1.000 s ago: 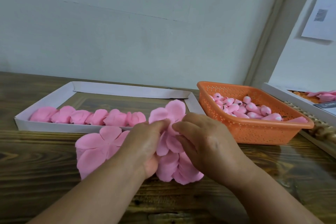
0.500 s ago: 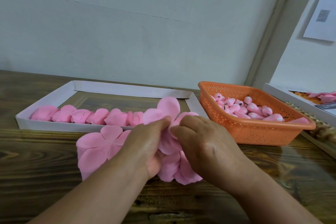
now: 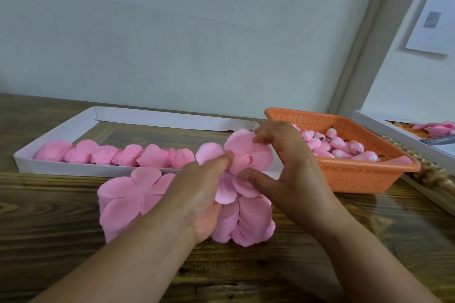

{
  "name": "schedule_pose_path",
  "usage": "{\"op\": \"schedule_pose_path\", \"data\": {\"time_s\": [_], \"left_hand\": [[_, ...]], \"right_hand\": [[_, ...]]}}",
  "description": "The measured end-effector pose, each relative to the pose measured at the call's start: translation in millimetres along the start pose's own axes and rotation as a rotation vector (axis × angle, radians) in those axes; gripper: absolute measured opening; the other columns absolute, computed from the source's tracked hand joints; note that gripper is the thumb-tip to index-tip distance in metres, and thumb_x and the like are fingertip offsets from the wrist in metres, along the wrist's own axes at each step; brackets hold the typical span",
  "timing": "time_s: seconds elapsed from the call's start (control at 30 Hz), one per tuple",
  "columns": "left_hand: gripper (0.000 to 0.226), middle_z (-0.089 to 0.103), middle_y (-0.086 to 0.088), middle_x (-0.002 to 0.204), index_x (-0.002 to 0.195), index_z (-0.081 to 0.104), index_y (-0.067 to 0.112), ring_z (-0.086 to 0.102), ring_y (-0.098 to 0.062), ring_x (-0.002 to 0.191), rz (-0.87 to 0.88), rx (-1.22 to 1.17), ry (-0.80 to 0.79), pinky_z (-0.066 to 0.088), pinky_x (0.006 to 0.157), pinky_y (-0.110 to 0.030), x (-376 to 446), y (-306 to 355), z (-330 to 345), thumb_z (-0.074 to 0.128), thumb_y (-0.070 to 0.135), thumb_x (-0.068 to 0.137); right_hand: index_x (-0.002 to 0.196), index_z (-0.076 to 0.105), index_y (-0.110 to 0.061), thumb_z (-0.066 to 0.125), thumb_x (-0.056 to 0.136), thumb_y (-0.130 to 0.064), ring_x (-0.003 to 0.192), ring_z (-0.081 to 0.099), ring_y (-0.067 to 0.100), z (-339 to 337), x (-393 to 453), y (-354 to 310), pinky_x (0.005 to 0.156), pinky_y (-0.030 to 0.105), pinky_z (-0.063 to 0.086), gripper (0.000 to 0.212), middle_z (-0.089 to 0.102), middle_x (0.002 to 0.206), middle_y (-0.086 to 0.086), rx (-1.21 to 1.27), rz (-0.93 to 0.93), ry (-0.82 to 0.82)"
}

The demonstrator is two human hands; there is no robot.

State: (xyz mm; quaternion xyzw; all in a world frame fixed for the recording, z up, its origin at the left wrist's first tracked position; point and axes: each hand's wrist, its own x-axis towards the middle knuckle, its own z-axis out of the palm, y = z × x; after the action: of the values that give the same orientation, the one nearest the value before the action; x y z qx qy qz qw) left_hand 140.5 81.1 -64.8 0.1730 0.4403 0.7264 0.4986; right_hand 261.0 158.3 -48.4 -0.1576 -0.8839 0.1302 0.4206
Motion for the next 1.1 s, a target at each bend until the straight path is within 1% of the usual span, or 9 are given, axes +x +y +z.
{"op": "schedule_pose_path", "data": {"time_s": [0.1, 0.17, 0.23, 0.3, 0.43, 0.53, 0.77, 1.0, 1.1], "left_hand": [[0.011, 0.071, -0.009, 0.074, 0.095, 0.069, 0.001, 0.069, -0.016, 0.065, -0.002, -0.016, -0.013, 0.054, 0.068, -0.033, -0.4, 0.0, 0.4, 0.063, 0.008, 0.089], [0.007, 0.069, -0.007, 0.071, 0.087, 0.070, 0.005, 0.068, -0.016, 0.060, 0.017, 0.003, -0.107, 0.054, 0.057, -0.029, -3.2, 0.0, 1.2, 0.062, 0.004, 0.087], [0.008, 0.067, -0.007, 0.070, 0.082, 0.069, 0.005, 0.066, -0.017, 0.056, 0.035, 0.008, -0.205, 0.053, 0.050, -0.025, -5.7, 0.0, 2.0, 0.066, 0.001, 0.076], [0.015, 0.067, -0.009, 0.072, 0.081, 0.069, 0.006, 0.066, -0.018, 0.059, 0.035, 0.017, -0.241, 0.055, 0.053, -0.025, -5.9, 0.3, 1.7, 0.070, 0.005, 0.066], [0.011, 0.070, -0.009, 0.080, 0.079, 0.073, 0.008, 0.068, -0.018, 0.067, 0.004, 0.032, -0.268, 0.057, 0.058, -0.028, -3.6, -0.6, 0.5, 0.070, 0.008, 0.069], [0.018, 0.073, -0.014, 0.100, 0.103, 0.069, 0.003, 0.071, -0.025, 0.092, -0.057, 0.026, -0.258, 0.060, 0.075, -0.038, -2.4, -2.2, -1.0, 0.058, 0.008, 0.089], [0.018, 0.076, -0.008, 0.090, 0.101, 0.070, 0.009, 0.073, -0.016, 0.077, 0.011, 0.183, -0.164, 0.056, 0.054, -0.027, -2.5, -3.8, -4.3, 0.056, 0.015, 0.093], [0.027, 0.074, -0.004, 0.102, 0.109, 0.068, 0.021, 0.068, -0.023, 0.101, 0.094, 0.405, -0.058, 0.055, 0.087, -0.044, 2.5, -7.1, -8.3, 0.051, 0.037, 0.096], [0.027, 0.074, 0.000, 0.101, 0.107, 0.069, 0.026, 0.066, -0.024, 0.103, 0.132, 0.490, 0.005, 0.049, 0.094, -0.049, -0.2, -5.4, -6.2, 0.052, 0.043, 0.094]], "right_hand": [[0.121, 0.047, -0.030, 0.080, 0.068, -0.028, 0.112, 0.041, -0.015, -3.2, 1.8, 4.3, 0.091, 0.000, 0.029, 0.063, 0.042, 0.115, -0.034, 0.107, 0.128, -0.081], [0.119, 0.054, -0.030, 0.081, 0.065, -0.030, 0.107, 0.040, -0.024, -6.9, 2.3, 8.0, 0.086, -0.002, 0.032, 0.061, 0.042, 0.112, -0.040, 0.142, 0.193, -0.160], [0.104, 0.065, -0.022, 0.082, 0.067, -0.024, 0.098, 0.051, -0.016, -9.7, 4.2, 9.5, 0.079, 0.007, 0.044, 0.040, 0.060, 0.106, -0.023, 0.216, 0.194, -0.223], [0.093, 0.070, -0.013, 0.080, 0.070, -0.014, 0.090, 0.061, 0.007, -11.3, 3.8, 8.4, 0.077, 0.029, 0.051, 0.025, 0.068, 0.096, -0.002, 0.285, 0.171, -0.238], [0.089, 0.069, -0.008, 0.081, 0.069, -0.008, 0.085, 0.063, 0.016, -12.4, 2.8, 10.3, 0.075, 0.035, 0.053, 0.023, 0.066, 0.090, 0.001, 0.328, 0.174, -0.210], [0.090, 0.068, -0.010, 0.080, 0.070, -0.006, 0.094, 0.063, 0.030, -12.6, 2.7, 13.0, 0.082, 0.049, 0.053, 0.024, 0.068, 0.086, 0.007, 0.382, 0.232, -0.197], [0.086, 0.072, -0.006, 0.077, 0.072, -0.006, 0.078, 0.062, 0.019, -6.8, 1.0, 12.1, 0.069, 0.033, 0.052, 0.015, 0.065, 0.085, 0.009, 0.392, 0.196, -0.170], [0.086, 0.071, -0.002, 0.074, 0.076, -0.002, 0.078, 0.063, 0.026, -3.2, 0.6, 9.8, 0.069, 0.041, 0.052, 0.011, 0.068, 0.083, 0.013, 0.385, 0.194, -0.098], [0.089, 0.072, -0.008, 0.074, 0.077, -0.004, 0.078, 0.063, 0.020, -1.1, 0.3, 8.7, 0.071, 0.037, 0.052, 0.013, 0.069, 0.084, 0.007, 0.356, 0.201, -0.105]]}}
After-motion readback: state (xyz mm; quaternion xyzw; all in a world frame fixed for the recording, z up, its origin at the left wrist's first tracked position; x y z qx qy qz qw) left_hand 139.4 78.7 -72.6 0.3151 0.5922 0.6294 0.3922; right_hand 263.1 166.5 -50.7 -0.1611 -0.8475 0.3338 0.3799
